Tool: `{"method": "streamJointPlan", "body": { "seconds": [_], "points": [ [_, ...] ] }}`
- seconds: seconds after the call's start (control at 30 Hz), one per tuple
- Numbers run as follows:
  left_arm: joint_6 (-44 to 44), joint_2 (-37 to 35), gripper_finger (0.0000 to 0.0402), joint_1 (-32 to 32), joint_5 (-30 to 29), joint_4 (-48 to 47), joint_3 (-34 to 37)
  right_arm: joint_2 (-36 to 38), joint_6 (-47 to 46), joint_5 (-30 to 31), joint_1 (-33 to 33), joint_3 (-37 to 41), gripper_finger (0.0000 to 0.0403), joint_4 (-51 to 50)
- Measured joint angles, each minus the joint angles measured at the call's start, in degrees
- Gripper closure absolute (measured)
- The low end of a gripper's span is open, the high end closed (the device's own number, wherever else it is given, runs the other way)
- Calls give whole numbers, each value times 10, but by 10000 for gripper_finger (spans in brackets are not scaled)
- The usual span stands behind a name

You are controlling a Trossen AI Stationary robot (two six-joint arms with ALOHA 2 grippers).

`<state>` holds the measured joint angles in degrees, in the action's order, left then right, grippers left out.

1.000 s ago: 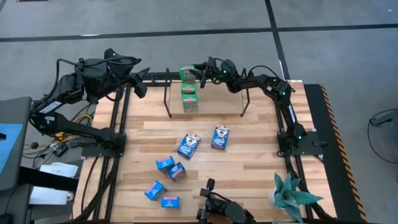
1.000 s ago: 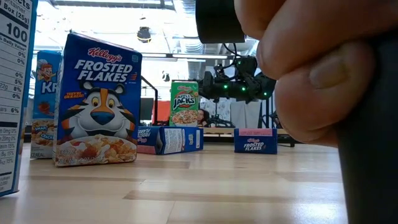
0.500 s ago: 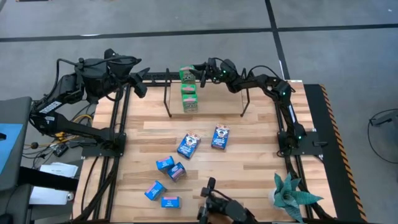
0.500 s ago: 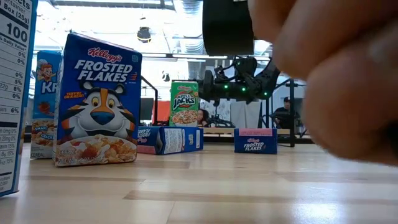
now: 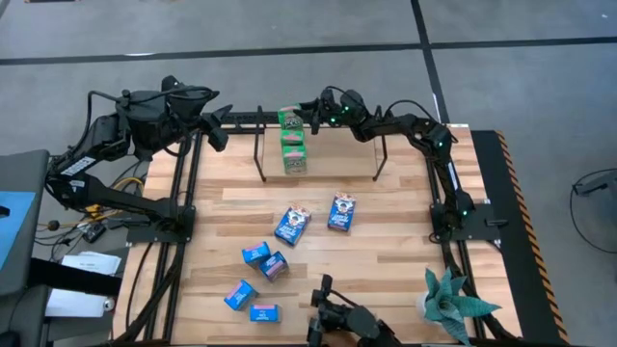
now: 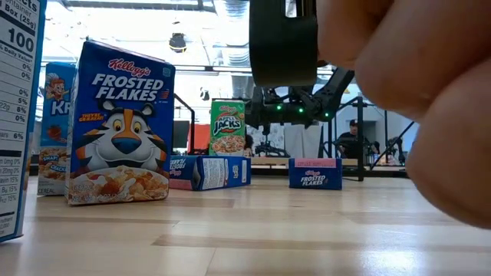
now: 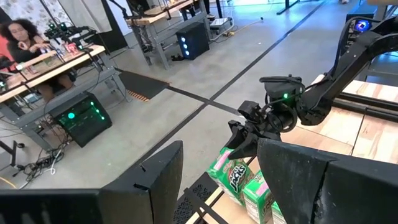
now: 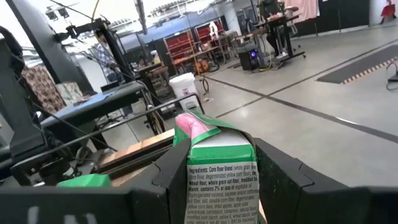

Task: Stack cereal on shelf
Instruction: Put the green cereal box on the shelf aligned with the other green cereal box

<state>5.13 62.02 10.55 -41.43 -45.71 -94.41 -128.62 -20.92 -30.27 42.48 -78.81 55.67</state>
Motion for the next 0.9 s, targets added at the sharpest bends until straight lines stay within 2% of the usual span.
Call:
{"method": "streamJointPlan", "body": {
  "seconds": [0.27,0.4,0.47,0.57,0.9],
  "points": [
    [0,0,203,0,0,0,0,0,0,0,0,0,228,1],
    [0,0,203,0,0,0,0,8,99,-88,4,0,228,-5],
    [0,0,203,0,0,0,0,12,143,-104,4,-10,228,-26],
    [0,0,203,0,0,0,0,11,160,-105,7,-17,228,-55],
    [-9,0,203,0,0,-9,0,11,177,-83,6,-19,228,-51]
  ]
}}
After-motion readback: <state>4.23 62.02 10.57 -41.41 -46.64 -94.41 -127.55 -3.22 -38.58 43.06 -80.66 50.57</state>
